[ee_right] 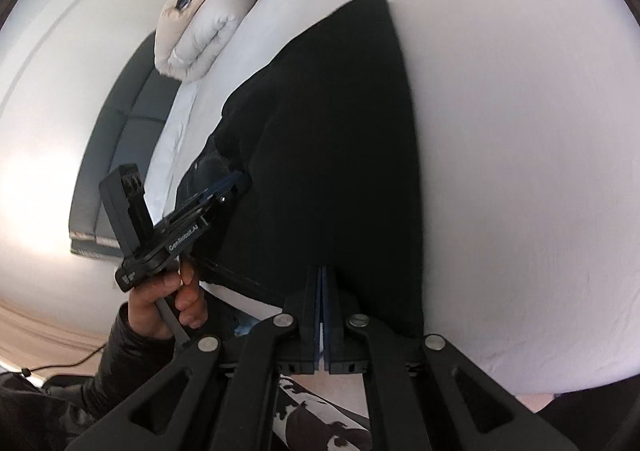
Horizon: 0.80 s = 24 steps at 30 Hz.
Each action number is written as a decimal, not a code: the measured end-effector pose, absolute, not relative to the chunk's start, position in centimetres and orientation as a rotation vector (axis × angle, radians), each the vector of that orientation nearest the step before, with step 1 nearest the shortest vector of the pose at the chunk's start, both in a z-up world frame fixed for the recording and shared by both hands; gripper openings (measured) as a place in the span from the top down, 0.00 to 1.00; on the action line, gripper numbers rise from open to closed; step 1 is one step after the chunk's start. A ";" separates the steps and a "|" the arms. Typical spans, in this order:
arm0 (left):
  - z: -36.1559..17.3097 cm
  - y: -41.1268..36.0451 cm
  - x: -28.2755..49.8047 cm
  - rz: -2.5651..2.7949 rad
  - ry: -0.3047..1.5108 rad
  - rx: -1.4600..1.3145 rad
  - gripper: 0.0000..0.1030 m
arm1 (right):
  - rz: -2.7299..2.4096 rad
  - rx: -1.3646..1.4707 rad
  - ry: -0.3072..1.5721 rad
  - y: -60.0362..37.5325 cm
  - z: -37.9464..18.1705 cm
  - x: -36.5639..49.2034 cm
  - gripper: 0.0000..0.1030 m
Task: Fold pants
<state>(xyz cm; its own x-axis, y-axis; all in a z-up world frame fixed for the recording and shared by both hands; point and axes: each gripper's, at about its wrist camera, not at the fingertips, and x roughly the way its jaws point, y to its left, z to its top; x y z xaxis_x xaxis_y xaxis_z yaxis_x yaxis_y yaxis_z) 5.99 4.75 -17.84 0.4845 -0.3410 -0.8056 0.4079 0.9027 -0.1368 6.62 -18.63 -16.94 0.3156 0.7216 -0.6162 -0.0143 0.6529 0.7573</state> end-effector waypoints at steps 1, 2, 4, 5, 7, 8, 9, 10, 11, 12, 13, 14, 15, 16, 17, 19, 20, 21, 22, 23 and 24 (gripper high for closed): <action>-17.9 4.8 5.9 -0.456 0.962 0.076 0.81 | 0.547 0.740 1.154 -18.8 -17.2 6.5 1.00; -18.0 4.9 5.9 -0.455 0.961 0.076 0.81 | 0.547 0.756 1.140 -18.8 -17.5 6.5 1.00; -18.1 4.9 5.8 -0.454 0.960 0.077 0.81 | 0.549 0.786 1.121 -18.8 -17.9 6.5 1.00; -18.1 4.9 5.8 -0.453 0.960 0.078 0.81 | 0.550 0.789 1.113 -18.8 -17.9 6.4 1.00; -18.0 4.8 5.6 -0.448 0.958 0.083 0.81 | 0.552 0.788 1.101 -18.6 -17.9 6.4 1.00; -17.9 4.8 5.5 -0.446 0.955 0.088 0.81 | 0.553 0.790 1.096 -18.6 -17.9 6.4 1.00; -17.9 4.8 5.4 -0.444 0.952 0.091 0.81 | 0.553 0.794 1.093 -18.6 -18.0 6.3 1.00; -17.9 4.8 5.4 -0.442 0.949 0.092 0.81 | 0.552 0.798 1.089 -18.6 -18.0 6.3 1.00; -17.9 4.8 5.3 -0.440 0.946 0.092 0.81 | 0.550 0.800 1.085 -18.6 -18.0 6.3 1.00; -17.9 4.8 5.2 -0.437 0.941 0.090 0.81 | 0.548 0.800 1.081 -18.5 -18.0 6.2 1.00; -17.8 4.9 5.0 -0.432 0.933 0.084 0.81 | 0.544 0.799 1.078 -18.4 -18.0 6.2 1.00; -17.6 5.0 4.8 -0.427 0.927 0.072 0.81 | 0.539 0.797 1.074 -18.3 -18.0 6.1 1.00; -17.4 5.3 4.5 -0.423 0.923 0.047 0.81 | 0.532 0.795 1.071 -18.2 -17.9 6.1 1.00; -17.0 5.9 4.1 -0.422 0.920 0.011 0.80 | 0.528 0.794 1.068 -18.2 -17.9 6.0 1.00; -16.7 6.5 3.6 -0.424 0.920 -0.034 0.80 | 0.523 0.792 1.065 -18.0 -17.9 5.9 1.00; -16.1 8.4 2.5 -0.437 0.920 -0.151 0.75 | 0.515 0.795 1.061 -17.9 -17.9 5.9 1.00; -15.8 9.4 1.9 -0.435 0.916 -0.194 0.69 | 0.511 0.796 1.060 -17.9 -17.9 6.0 1.00; -15.5 10.8 0.8 -0.429 0.900 -0.253 0.41 | 0.507 0.794 1.059 -17.8 -17.8 6.0 1.00; -15.2 11.8 -0.2 -0.421 0.877 -0.292 0.18 | 0.504 0.790 1.057 -17.7 -17.8 6.1 1.00; -14.8 13.1 -1.4 -0.407 0.841 -0.341 0.14 | 0.501 0.787 1.054 -17.6 -17.7 6.1 1.00; -14.5 14.6 -2.8 -0.392 0.803 -0.397 0.14 | 0.499 0.789 1.053 -17.6 -17.7 6.1 1.00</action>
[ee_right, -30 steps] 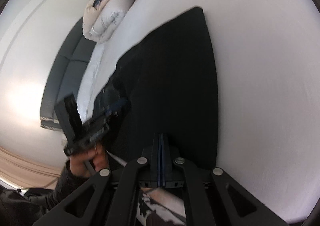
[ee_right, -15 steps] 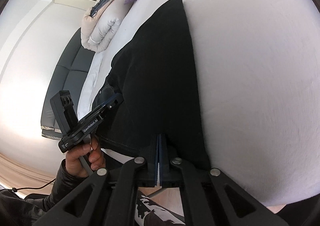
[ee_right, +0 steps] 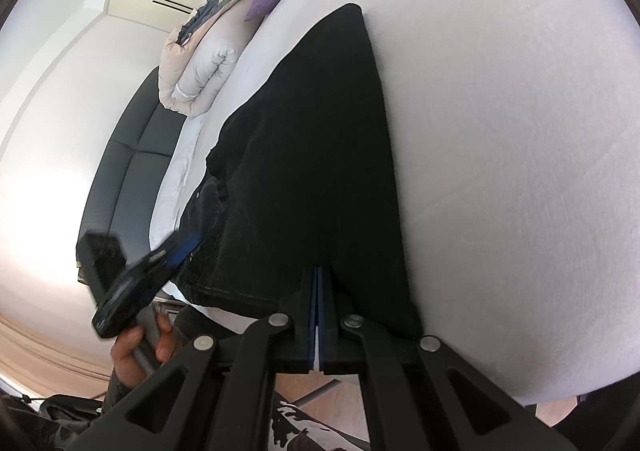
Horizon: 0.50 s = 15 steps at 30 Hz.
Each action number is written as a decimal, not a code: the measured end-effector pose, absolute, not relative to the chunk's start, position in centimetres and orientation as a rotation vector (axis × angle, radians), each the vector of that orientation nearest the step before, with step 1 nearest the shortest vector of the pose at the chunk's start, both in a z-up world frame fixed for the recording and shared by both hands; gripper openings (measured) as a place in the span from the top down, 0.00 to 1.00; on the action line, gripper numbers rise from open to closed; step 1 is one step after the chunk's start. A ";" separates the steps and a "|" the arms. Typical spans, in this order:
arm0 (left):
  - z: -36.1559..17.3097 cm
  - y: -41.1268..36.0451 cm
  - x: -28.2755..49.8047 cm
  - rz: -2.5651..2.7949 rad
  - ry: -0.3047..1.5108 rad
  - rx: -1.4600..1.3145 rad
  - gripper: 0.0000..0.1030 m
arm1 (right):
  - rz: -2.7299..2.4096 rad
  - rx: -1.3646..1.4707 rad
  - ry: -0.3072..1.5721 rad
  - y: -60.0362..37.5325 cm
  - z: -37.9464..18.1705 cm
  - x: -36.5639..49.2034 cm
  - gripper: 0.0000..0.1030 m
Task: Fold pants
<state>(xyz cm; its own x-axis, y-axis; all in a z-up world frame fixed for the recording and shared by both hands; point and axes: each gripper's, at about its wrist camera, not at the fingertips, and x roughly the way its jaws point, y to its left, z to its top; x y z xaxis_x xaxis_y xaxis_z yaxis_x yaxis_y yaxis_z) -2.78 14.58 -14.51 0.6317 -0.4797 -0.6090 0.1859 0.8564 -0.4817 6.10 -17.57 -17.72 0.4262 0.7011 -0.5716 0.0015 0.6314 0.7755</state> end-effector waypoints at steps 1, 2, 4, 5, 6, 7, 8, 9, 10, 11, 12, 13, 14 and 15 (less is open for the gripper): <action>-14.3 16.0 -4.1 -0.384 0.783 -0.451 0.14 | 0.498 0.792 1.052 -17.6 -17.7 6.1 1.00; -14.3 17.3 -5.0 -0.374 0.776 -0.499 0.14 | 0.497 0.794 1.051 -17.5 -17.7 6.2 1.00; -14.2 20.4 -6.9 -0.326 0.743 -0.607 0.14 | 0.491 0.794 1.046 -17.4 -17.6 6.2 1.00; -14.3 21.8 -7.7 -0.306 0.723 -0.661 0.14 | 0.488 0.795 1.042 -17.4 -17.5 6.2 1.00; -14.5 23.5 -8.5 -0.286 0.698 -0.726 0.14 | 0.486 0.799 1.040 -17.5 -17.5 6.1 1.00; -14.8 25.0 -9.2 -0.267 0.674 -0.791 0.14 | 0.484 0.808 1.036 -17.5 -17.5 6.0 1.00; -15.3 26.3 -9.7 -0.247 0.661 -0.841 0.14 | 0.483 0.821 1.031 -17.6 -17.5 5.9 1.00; -15.8 27.5 -10.0 -0.221 0.651 -0.887 0.14 | 0.484 0.831 1.027 -17.7 -17.5 5.9 1.00; -16.5 28.6 -10.2 -0.192 0.649 -0.937 0.14 | 0.485 0.846 1.023 -17.9 -17.7 5.9 1.00; -17.3 29.6 -10.3 -0.174 0.647 -0.993 0.14 | 0.486 0.859 1.020 -18.0 -17.7 5.8 1.00; -18.0 30.5 -10.3 -0.168 0.640 -1.053 0.14 | 0.488 0.870 1.017 -18.1 -17.7 5.8 1.00; -18.7 31.2 -10.4 -0.154 0.637 -1.096 0.14 | 0.487 0.877 1.014 -18.2 -17.7 5.8 1.00; -19.1 31.7 -10.5 -0.136 0.633 -1.118 0.14 | 0.488 0.881 1.009 -18.2 -17.6 5.7 0.99; -19.5 32.3 -10.5 -0.120 0.628 -1.129 0.14 | 0.490 0.884 1.000 -18.3 -17.4 5.7 0.97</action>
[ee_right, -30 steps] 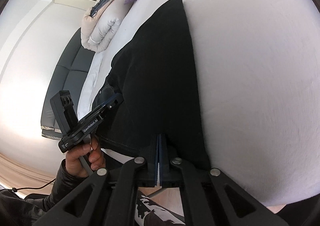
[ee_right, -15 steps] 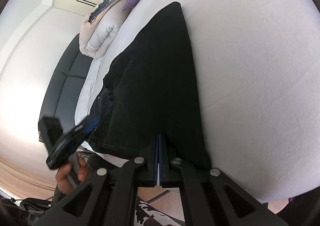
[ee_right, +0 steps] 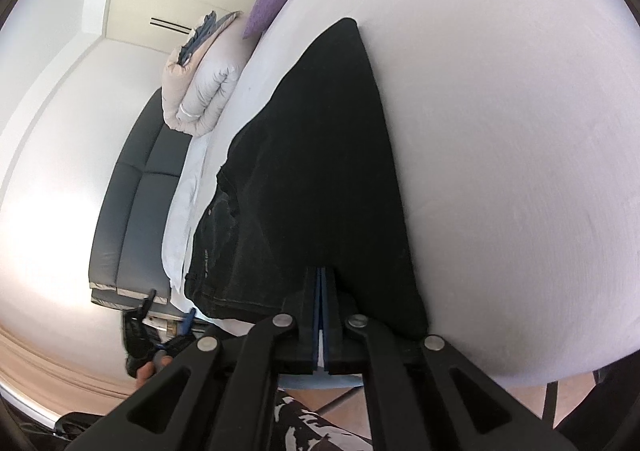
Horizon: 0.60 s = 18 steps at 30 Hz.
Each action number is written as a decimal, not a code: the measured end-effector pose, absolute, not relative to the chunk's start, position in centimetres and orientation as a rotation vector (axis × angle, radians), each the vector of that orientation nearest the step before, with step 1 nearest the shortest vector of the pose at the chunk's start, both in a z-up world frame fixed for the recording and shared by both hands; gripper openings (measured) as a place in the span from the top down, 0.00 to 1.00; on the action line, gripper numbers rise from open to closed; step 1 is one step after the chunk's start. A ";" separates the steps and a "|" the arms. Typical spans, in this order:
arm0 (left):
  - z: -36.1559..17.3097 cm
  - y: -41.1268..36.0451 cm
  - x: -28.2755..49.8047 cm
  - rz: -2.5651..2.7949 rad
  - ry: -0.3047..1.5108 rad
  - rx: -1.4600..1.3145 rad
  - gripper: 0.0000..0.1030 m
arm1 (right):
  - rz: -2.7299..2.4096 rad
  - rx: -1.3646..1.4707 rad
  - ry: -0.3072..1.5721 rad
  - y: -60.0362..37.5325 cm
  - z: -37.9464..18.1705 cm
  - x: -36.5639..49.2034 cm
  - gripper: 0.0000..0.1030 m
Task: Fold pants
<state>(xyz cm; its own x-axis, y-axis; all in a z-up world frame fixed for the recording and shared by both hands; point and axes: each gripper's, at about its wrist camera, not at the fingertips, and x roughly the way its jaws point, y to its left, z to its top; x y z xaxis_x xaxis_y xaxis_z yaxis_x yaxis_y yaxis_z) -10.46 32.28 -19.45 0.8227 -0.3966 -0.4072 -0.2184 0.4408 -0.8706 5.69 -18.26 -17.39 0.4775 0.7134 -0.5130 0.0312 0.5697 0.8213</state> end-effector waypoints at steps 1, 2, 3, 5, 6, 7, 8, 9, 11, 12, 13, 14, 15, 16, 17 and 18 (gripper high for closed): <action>-19.8 32.7 -10.4 -0.112 0.622 -1.140 0.14 | 0.493 0.883 0.993 -18.3 -17.2 5.6 0.93; -20.1 32.9 -10.4 -0.111 0.616 -1.152 0.14 | 0.497 0.881 0.982 -18.2 -16.9 5.6 0.88; -20.5 33.3 -10.3 -0.110 0.611 -1.172 0.14 | 0.502 0.880 0.972 -18.2 -16.6 5.6 0.86; -21.3 33.6 -10.2 -0.109 0.612 -1.213 0.14 | 0.519 0.884 0.949 -18.1 -15.8 5.6 0.80; -21.8 33.9 -10.1 -0.119 0.612 -1.244 0.14 | 0.529 0.894 0.936 -18.0 -15.5 5.6 0.80; -22.2 34.2 -10.1 -0.122 0.612 -1.269 0.14 | 0.545 0.909 0.921 -18.1 -15.1 5.7 0.80; -22.6 34.3 -10.0 -0.124 0.610 -1.284 0.14 | 0.553 0.917 0.908 -18.1 -14.8 5.7 0.80; -22.8 34.5 -9.5 -0.129 0.607 -1.293 0.14 | 0.564 0.924 0.893 -18.0 -14.4 5.7 0.80; -23.3 34.8 -8.9 -0.134 0.604 -1.305 0.14 | 0.594 0.942 0.860 -17.9 -13.5 5.8 0.80; -23.6 34.9 -8.8 -0.138 0.597 -1.320 0.14 | 0.608 0.947 0.848 -17.8 -13.1 5.8 0.80; -24.0 34.8 -8.8 -0.141 0.590 -1.338 0.14 | 0.623 0.946 0.836 -17.6 -12.6 5.9 0.80; -24.1 34.8 -8.3 -0.145 0.583 -1.352 0.14 | 0.640 0.939 0.826 -17.3 -12.1 6.0 0.80; -24.3 34.8 -8.0 -0.149 0.575 -1.366 0.15 | 0.653 0.928 0.822 -16.9 -11.6 6.1 0.80; -24.3 34.9 -7.8 -0.149 0.570 -1.380 0.15 | 0.672 0.908 0.818 -16.3 -10.8 6.4 0.80; -24.3 34.9 -7.7 -0.150 0.566 -1.390 0.15 | 0.683 0.890 0.818 -15.9 -10.3 6.6 0.80; -24.2 34.9 -7.4 -0.149 0.567 -1.389 0.16 | 0.691 0.866 0.821 -15.2 -9.8 6.9 0.80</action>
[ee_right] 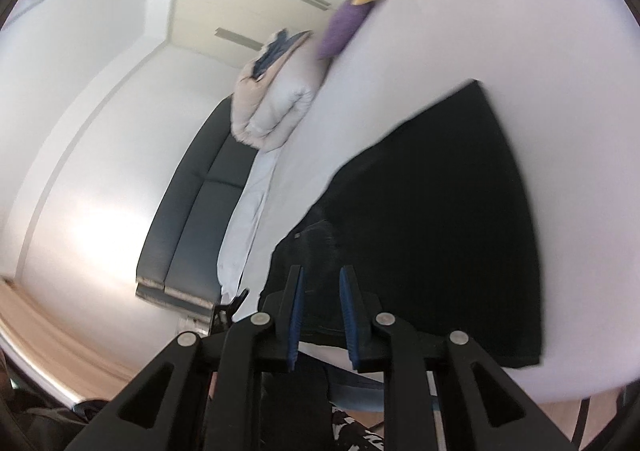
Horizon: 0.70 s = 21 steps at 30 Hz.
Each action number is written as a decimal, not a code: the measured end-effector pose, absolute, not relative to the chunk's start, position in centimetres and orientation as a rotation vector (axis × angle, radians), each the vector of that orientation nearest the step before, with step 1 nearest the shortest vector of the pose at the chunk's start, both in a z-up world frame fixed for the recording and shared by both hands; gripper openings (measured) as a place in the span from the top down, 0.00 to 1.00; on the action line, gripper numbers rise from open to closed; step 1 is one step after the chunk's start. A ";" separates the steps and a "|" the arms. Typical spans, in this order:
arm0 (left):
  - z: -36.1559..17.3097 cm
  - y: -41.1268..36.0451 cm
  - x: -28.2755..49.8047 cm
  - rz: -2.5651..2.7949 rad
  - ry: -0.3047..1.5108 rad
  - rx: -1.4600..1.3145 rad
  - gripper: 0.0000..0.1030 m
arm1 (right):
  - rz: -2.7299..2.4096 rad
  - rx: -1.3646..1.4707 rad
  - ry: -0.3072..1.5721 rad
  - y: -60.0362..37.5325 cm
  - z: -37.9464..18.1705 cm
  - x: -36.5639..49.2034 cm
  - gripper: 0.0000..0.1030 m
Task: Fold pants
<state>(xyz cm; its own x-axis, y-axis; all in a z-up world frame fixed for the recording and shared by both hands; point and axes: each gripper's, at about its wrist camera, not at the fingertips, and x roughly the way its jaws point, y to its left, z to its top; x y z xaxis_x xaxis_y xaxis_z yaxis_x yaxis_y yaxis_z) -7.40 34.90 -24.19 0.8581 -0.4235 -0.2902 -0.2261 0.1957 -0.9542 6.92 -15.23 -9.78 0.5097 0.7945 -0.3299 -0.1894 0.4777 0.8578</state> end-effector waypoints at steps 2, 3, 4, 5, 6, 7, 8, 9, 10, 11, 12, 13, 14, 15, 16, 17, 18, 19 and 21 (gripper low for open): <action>-24.1 34.8 -6.6 -0.137 0.583 -1.375 0.35 | 0.714 0.796 0.842 -13.5 -8.6 7.9 0.80; -24.3 34.7 -6.3 -0.135 0.598 -1.377 0.57 | 0.721 0.770 0.852 -12.8 -8.4 8.3 0.80; -24.7 34.6 -6.1 -0.138 0.611 -1.386 0.72 | 0.731 0.734 0.874 -11.5 -8.0 9.1 0.80; -25.0 34.6 -6.0 -0.135 0.620 -1.392 0.73 | 0.734 0.705 0.892 -10.5 -7.7 9.7 0.80; -25.1 34.6 -6.0 -0.131 0.616 -1.390 0.76 | 0.735 0.669 0.910 -9.3 -7.5 10.4 0.80; -25.0 34.5 -5.9 -0.128 0.615 -1.372 0.79 | 0.736 0.627 0.930 -8.0 -7.3 11.1 0.80; -24.7 34.4 -5.8 -0.127 0.615 -1.350 0.79 | 0.738 0.575 0.955 -6.4 -7.2 12.0 0.80; -24.2 34.3 -5.7 -0.123 0.617 -1.319 0.80 | 0.737 0.539 0.975 -5.1 -7.3 12.8 0.80; -23.5 34.1 -5.5 -0.122 0.617 -1.280 0.81 | 0.730 0.507 1.016 -3.5 -7.8 14.0 0.80; -22.9 33.9 -5.5 -0.121 0.616 -1.246 0.81 | 0.723 0.497 1.050 -2.5 -8.3 14.8 0.80; -22.2 33.6 -5.4 -0.120 0.615 -1.204 0.82 | 0.717 0.490 1.084 -1.4 -9.0 15.7 0.81; -21.3 33.3 -5.4 -0.118 0.613 -1.156 0.82 | 0.711 0.485 1.112 -0.5 -9.6 16.6 0.81; -20.6 33.0 -5.3 -0.117 0.612 -1.114 0.82 | 0.705 0.485 1.136 0.3 -10.3 17.4 0.81; -19.9 32.6 -5.2 -0.115 0.610 -1.071 0.82 | 0.705 0.488 1.155 1.0 -10.8 18.0 0.81; -19.3 32.3 -5.1 -0.116 0.606 -1.037 0.82 | 0.704 0.494 1.175 1.6 -11.4 18.7 0.81; -18.8 32.0 -5.1 -0.118 0.603 -1.014 0.82 | 0.694 0.499 1.192 2.1 -12.0 19.4 0.81; -18.4 31.8 -4.9 -0.119 0.600 -0.991 0.82 | 0.679 0.497 1.206 2.4 -12.5 19.9 0.81; -18.0 31.5 -4.8 -0.120 0.598 -0.971 0.82 | 0.662 0.496 1.223 2.6 -13.1 20.3 0.82; -17.5 31.1 -4.4 -0.119 0.597 -0.939 0.82 | 0.624 0.475 1.257 2.8 -14.2 20.8 0.95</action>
